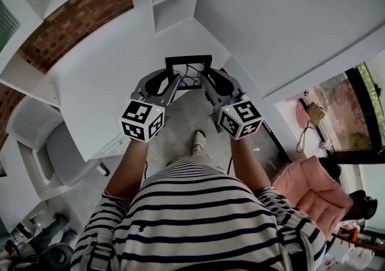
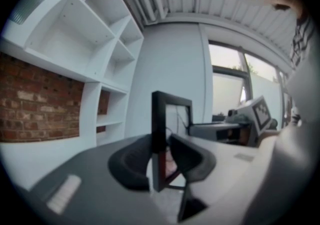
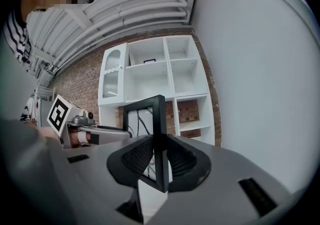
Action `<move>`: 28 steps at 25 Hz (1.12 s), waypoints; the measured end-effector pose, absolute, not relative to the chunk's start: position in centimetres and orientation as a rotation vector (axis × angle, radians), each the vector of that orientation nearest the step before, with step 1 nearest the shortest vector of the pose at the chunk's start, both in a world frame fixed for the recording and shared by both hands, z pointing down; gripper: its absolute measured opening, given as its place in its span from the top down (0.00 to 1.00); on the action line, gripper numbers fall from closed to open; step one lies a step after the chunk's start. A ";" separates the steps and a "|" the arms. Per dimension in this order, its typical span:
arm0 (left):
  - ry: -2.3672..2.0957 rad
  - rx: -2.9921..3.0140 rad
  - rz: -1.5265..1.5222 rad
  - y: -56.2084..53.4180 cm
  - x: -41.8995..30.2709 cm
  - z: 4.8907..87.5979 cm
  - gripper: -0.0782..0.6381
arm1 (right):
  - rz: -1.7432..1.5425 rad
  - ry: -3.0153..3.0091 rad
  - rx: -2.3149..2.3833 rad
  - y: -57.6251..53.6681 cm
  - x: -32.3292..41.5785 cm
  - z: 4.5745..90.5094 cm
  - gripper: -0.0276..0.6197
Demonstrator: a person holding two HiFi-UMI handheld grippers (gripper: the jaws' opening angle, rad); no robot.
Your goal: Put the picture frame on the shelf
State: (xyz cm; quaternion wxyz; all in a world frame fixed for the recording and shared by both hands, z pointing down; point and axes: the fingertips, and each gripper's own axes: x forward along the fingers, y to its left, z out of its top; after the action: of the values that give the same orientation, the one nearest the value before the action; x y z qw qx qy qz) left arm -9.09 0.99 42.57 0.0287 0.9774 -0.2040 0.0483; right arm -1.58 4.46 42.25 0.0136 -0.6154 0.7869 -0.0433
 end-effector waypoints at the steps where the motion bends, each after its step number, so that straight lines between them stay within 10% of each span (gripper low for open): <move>1: -0.641 3.011 0.152 0.2 -8.4 42.5 0.73 | -0.139 2.457 -1.906 3.6 -0.9 42.2 0.84; 28: -0.982 2.915 0.049 -13.5 6.3 36.8 0.73 | -0.029 2.601 -1.675 -11.6 14.4 36.1 0.84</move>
State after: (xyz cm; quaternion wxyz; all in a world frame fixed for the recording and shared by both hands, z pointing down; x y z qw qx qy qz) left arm 6.27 -13.47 36.76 0.0328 0.9471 -0.3189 0.0158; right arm 14.37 -11.62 36.09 0.0240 -0.5413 0.8404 -0.0093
